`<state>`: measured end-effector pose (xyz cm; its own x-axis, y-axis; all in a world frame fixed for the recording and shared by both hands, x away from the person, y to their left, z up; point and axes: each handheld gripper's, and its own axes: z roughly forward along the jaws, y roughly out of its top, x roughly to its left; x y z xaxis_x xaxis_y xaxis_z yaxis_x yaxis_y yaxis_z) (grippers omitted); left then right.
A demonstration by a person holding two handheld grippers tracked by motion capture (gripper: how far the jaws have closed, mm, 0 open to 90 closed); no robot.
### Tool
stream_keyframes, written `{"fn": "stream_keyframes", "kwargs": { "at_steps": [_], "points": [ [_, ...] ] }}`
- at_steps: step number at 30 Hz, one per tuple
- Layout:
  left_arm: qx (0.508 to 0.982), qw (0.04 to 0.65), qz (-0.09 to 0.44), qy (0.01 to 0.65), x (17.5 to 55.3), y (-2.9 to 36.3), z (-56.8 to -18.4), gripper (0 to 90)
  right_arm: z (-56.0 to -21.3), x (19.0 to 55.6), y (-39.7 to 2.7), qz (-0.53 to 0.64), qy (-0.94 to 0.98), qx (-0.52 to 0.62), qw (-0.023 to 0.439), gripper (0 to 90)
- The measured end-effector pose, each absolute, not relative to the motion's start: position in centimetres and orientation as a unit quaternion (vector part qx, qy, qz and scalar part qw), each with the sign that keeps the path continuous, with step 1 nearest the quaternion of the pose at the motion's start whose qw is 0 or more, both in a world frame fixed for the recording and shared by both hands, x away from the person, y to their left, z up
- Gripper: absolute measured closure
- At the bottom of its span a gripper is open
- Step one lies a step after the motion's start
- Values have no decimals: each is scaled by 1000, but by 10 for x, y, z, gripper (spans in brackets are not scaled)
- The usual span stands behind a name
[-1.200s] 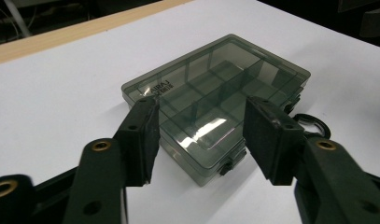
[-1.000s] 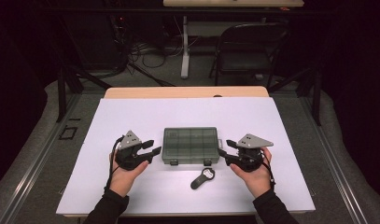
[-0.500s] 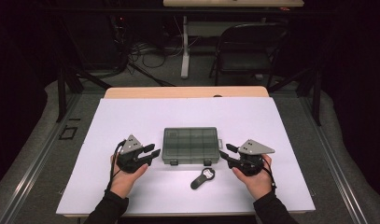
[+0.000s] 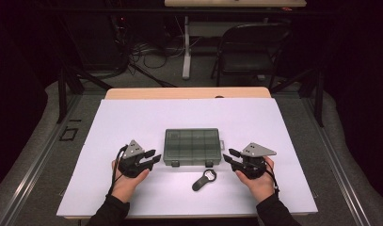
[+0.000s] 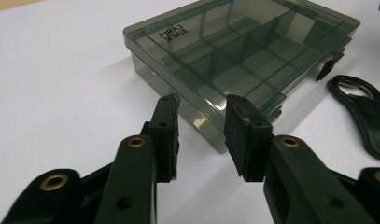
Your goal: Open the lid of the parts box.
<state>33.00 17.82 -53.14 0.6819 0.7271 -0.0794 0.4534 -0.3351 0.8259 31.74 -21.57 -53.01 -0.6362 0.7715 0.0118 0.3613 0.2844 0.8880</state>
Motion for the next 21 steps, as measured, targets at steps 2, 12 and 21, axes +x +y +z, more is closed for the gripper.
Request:
{"fn": "stream_keyframes", "kwargs": {
  "at_steps": [2,12,21],
  "points": [
    [802,444,154,369,330,179,-532,683,-530,317,-216,472,772,367,217,678],
    [814,430,147,362,331,177,-536,848,-534,318,-214,456,784,360,219,846],
    [829,412,135,354,332,171,-543,900,-542,323,-211,433,802,361,199,900]
  ]
}}
